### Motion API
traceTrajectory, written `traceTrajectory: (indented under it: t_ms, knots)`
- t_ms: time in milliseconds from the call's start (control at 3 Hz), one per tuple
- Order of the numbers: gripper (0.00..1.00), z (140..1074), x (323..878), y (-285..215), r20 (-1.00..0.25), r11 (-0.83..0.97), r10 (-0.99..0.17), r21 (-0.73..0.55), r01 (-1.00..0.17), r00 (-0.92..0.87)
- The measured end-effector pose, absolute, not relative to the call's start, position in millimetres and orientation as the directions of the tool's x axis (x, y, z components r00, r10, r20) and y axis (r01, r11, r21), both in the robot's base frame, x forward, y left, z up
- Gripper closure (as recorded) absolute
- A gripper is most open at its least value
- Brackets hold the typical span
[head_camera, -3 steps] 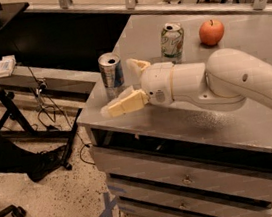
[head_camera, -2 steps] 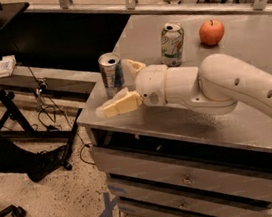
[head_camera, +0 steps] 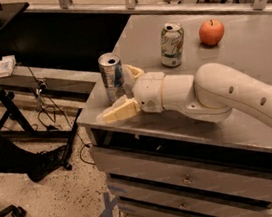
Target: Place redbull can upright
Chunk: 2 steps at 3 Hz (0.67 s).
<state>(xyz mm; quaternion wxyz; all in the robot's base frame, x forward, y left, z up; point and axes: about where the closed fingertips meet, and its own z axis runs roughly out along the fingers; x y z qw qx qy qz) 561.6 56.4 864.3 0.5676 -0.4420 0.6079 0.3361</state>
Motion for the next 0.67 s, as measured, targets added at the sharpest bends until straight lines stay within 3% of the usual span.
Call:
traceTrajectory:
  t_ms: [667]
  knots:
    - [0.41,850.9,561.3,53.7,-0.985,0.400,-0.163,-0.112,-0.910,0.049]
